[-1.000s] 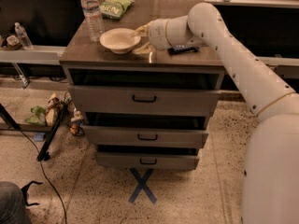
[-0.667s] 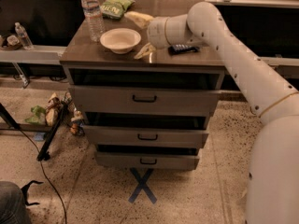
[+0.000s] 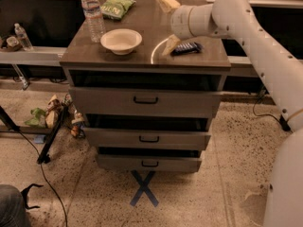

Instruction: Move paper bowl near water bottle

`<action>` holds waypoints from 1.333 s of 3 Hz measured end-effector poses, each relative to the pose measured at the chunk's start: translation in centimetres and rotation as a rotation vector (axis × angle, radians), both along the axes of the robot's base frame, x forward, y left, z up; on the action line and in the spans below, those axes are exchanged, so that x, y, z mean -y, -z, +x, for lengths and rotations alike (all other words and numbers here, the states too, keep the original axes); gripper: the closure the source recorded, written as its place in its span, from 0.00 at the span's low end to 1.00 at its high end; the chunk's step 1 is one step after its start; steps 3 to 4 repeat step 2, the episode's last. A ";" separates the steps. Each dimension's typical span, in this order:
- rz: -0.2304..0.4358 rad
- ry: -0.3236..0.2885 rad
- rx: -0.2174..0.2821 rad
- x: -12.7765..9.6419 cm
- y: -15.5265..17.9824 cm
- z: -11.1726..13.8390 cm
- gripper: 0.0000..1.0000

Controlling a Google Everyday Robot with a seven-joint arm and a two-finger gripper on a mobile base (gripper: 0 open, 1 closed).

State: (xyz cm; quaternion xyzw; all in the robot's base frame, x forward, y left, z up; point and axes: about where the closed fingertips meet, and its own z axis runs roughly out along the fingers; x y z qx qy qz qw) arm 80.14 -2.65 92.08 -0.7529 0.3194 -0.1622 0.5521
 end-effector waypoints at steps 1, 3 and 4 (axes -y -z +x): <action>-0.027 0.172 0.077 7.2 -3.7 1.4 0.00; -0.023 0.185 0.088 7.3 -3.9 1.8 0.00; -0.023 0.185 0.088 7.3 -3.9 1.8 0.00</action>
Offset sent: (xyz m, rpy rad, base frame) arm 0.0122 -0.0652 0.0328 -0.0261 -0.0678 -0.1535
